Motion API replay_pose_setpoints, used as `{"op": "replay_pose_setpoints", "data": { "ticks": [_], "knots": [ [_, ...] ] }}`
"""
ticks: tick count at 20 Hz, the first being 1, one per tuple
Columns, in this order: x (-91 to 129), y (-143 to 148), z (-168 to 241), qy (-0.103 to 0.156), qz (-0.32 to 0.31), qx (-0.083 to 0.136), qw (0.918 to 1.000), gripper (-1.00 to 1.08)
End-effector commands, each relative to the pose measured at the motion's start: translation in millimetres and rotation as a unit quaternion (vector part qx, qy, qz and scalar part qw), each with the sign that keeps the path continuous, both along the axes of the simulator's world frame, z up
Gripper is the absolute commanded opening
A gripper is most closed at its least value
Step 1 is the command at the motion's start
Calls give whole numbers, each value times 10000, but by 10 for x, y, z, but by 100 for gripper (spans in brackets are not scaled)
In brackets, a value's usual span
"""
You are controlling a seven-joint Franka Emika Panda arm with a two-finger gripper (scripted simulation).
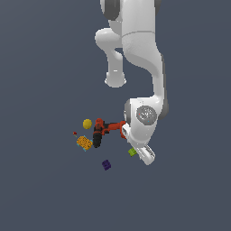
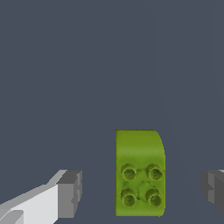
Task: Pick up a designated object from a clutter of objects.
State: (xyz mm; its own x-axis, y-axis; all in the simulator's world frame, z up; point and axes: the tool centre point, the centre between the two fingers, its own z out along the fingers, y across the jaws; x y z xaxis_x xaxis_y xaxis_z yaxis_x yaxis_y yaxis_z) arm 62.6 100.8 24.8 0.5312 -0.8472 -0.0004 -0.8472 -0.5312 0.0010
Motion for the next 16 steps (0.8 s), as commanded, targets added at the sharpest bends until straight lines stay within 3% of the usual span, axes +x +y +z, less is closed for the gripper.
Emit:
{"op": "replay_pose_setpoints", "data": {
  "ticks": [1, 5, 6, 16],
  "knots": [
    [3, 0, -85, -5, -4, 1, 10000, 100],
    [12, 3, -124, -5, -4, 1, 10000, 100],
    [12, 3, -124, -5, -4, 1, 10000, -100],
    [63, 12, -52, -73, -2, 13, 10000, -100]
  ]
}}
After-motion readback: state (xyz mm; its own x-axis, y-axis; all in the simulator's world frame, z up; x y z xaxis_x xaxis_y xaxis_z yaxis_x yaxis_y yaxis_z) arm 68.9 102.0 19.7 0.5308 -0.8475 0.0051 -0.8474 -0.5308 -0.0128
